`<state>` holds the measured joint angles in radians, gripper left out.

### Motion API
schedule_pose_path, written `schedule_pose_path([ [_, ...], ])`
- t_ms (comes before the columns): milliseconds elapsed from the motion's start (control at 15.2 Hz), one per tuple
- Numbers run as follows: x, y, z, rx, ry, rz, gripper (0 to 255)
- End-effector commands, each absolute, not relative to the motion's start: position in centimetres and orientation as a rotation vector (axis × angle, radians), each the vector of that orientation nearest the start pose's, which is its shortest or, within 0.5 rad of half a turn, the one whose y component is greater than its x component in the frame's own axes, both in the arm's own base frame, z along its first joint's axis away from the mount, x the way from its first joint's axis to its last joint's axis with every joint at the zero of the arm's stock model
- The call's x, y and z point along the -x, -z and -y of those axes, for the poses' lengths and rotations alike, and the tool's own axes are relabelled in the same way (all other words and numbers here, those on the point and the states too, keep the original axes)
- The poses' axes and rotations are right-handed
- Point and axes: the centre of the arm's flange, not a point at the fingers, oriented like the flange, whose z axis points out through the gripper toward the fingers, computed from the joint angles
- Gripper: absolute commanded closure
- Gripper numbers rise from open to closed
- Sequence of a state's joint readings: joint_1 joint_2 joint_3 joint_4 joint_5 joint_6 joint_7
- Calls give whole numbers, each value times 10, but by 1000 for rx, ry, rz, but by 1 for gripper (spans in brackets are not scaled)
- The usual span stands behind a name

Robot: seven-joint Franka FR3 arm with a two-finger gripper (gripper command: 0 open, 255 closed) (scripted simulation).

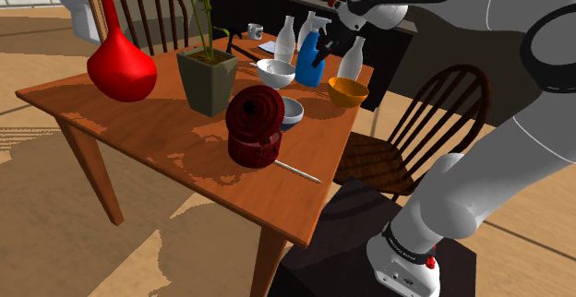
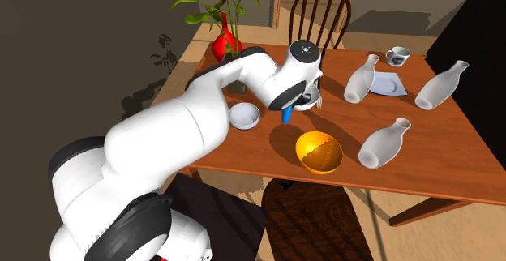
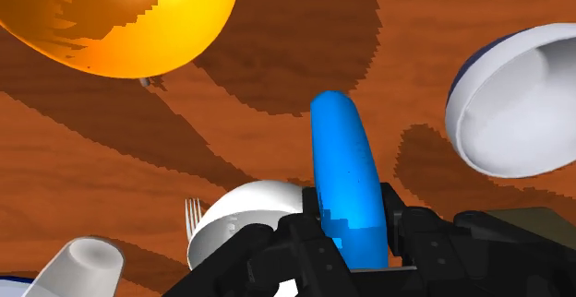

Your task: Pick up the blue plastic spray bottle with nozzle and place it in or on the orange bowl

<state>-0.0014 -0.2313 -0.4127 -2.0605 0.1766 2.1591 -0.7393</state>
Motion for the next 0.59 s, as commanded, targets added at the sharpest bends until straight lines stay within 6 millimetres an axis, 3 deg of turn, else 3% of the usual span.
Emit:
schedule_pose_path([
  [0, -476, -570, 218, 3013, 607, 371, 255],
  [528, -476, -612, 218, 3013, 607, 371, 255],
])
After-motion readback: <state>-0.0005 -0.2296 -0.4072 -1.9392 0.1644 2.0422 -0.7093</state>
